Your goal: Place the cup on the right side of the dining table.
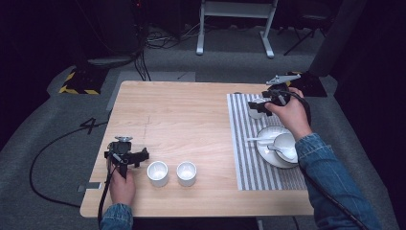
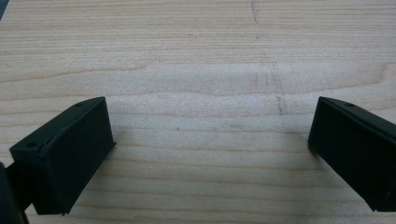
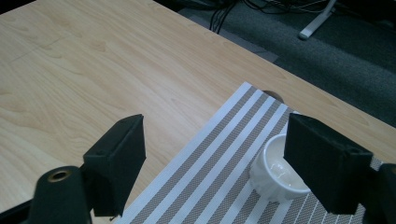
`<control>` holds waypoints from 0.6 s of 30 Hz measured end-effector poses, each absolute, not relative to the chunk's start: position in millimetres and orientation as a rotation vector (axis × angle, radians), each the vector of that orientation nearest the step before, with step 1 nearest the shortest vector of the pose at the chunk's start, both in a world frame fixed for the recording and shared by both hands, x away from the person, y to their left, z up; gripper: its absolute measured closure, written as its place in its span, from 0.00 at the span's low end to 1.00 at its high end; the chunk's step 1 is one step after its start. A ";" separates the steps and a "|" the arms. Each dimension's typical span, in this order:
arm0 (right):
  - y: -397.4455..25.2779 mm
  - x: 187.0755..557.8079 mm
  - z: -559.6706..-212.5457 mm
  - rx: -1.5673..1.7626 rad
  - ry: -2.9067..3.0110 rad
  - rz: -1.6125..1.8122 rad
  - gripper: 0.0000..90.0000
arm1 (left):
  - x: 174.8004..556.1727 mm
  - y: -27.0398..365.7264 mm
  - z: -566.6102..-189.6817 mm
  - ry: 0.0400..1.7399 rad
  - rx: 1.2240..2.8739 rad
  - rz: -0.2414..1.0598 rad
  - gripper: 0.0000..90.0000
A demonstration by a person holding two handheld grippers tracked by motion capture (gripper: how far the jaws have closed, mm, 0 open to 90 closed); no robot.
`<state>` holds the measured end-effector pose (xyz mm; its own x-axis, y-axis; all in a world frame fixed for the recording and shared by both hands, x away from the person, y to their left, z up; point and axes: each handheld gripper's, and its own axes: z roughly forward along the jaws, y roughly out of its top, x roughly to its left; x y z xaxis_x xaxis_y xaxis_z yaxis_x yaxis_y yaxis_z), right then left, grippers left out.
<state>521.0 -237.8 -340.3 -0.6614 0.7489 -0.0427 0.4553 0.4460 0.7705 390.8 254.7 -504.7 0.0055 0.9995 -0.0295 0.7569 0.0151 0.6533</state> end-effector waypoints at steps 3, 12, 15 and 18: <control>-236.1 510.1 -338.8 0.991 2.336 1.078 0.23 | 390.9 254.8 -504.7 1.799 1.796 0.640 0.00; -231.2 472.0 -337.0 0.915 2.366 1.105 0.24 | 390.8 254.3 -504.6 1.800 1.798 0.641 0.00; -229.2 456.6 -337.9 0.885 2.364 1.142 0.26 | 390.8 254.3 -504.6 1.800 1.797 0.641 0.00; -227.5 444.7 -339.8 0.870 2.364 1.167 0.26 | 390.8 254.3 -504.6 1.800 1.797 0.641 0.00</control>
